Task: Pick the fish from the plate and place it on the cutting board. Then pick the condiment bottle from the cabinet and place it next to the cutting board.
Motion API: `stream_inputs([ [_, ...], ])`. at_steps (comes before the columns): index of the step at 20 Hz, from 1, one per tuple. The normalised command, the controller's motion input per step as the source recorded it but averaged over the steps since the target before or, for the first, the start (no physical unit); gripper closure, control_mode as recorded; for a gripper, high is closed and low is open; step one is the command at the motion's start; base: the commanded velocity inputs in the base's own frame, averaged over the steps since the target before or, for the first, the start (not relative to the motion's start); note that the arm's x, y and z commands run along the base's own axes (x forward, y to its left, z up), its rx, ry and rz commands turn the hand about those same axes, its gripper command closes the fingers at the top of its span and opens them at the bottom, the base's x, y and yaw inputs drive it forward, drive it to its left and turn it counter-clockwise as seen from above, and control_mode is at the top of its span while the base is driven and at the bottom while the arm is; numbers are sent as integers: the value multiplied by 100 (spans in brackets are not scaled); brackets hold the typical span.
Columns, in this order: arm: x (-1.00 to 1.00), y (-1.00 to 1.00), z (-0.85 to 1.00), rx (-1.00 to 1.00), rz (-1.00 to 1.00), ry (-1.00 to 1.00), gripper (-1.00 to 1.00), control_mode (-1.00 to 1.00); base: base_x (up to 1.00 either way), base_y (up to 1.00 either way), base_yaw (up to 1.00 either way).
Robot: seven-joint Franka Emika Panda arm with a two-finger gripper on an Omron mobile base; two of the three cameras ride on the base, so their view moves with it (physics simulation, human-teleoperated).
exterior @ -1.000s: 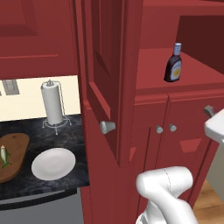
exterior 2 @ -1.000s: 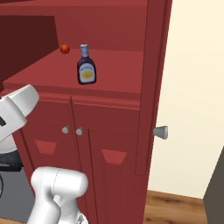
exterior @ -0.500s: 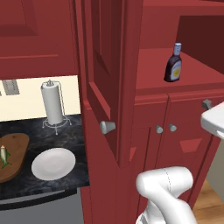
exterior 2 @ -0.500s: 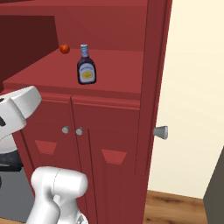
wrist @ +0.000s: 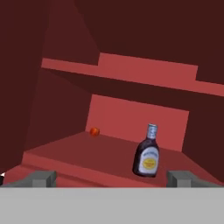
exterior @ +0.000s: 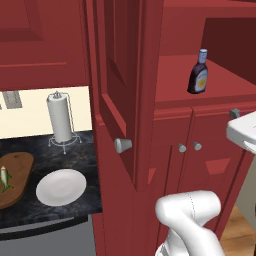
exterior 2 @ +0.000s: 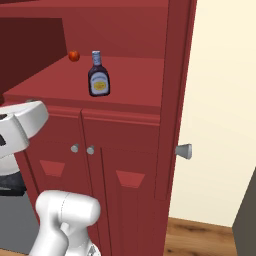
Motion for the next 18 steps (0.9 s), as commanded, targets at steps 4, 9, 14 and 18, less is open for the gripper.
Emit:
stream_inputs([
  [4, 12, -2, 0, 5, -3, 0, -100, -100, 0, 0, 0],
  [9, 9, -9, 0, 2, -3, 0, -100, -100, 0, 0, 0],
  [14, 0, -14, 0, 0, -2, 0, -100, -100, 0, 0, 0],
  [18, 0, -10, 2, 0, -2, 0, -100, -100, 0, 0, 0],
])
